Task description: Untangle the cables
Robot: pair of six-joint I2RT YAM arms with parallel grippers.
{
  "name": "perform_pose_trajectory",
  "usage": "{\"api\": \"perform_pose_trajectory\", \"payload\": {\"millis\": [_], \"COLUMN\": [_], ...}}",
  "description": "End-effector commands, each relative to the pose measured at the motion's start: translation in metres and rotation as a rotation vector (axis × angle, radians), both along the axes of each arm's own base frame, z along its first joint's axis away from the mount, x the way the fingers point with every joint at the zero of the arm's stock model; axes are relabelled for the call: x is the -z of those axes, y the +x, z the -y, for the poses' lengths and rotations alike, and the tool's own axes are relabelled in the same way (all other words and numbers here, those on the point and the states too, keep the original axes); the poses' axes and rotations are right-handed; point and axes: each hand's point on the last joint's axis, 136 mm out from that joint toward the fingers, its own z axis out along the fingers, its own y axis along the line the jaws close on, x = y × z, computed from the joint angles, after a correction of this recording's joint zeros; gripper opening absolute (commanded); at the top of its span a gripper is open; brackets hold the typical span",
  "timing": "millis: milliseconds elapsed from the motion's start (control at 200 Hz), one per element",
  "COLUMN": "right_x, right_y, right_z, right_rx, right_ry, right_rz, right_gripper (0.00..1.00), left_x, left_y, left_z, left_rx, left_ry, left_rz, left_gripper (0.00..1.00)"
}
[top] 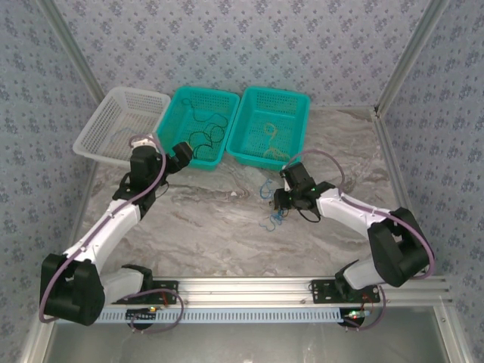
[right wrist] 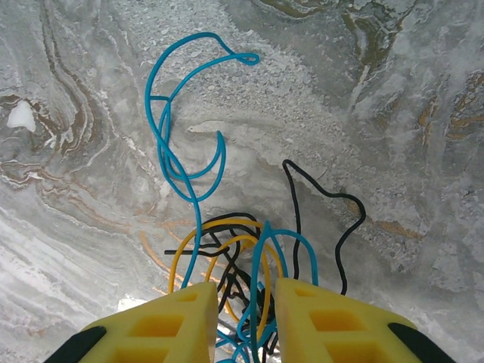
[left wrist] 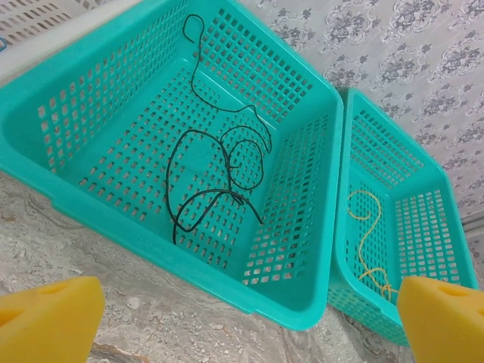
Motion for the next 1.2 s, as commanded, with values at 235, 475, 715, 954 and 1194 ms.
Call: {"api": "perform_pose_trajectory", "payload": {"millis": [235,475,715,954,1194], "right_x": [0.009,0.003,-0.016,-0.047,-0.065], "right_y": [0.005,0.004,0.004,0.008,0.007], "right_z": [0.006,-0.011,-0.042,-0.077,-0.103], "right_rx": [0.041,-0.006,-0.091,-0.163,-0.235], "right_ry": [-0.062,-0.042,0.017,0.118,0.217], "right_rz": [-0.02,-0.005,0.031,0.085,0.119], "right_gripper": [0.25,0.07,0.0,0.0,0.0], "left_x": [-0.013,-0.01,-0.011,-0.01,0.001], "left_y": [-0.004,-0.008,-0.016,-0.026,-0.042], "left_z": [-0.001,-0.006,-0.01,0.008,0.038], "left_rx": [0.033,0.029,0.034,0.143,0.281], "left_ry": [0.025,0.047,0.069,0.04,0.056], "left_rz": [0.077,0.09,0.128,0.177,0.193], "left_gripper": [0.99,0.99,0.99,0.99,0.99]}}
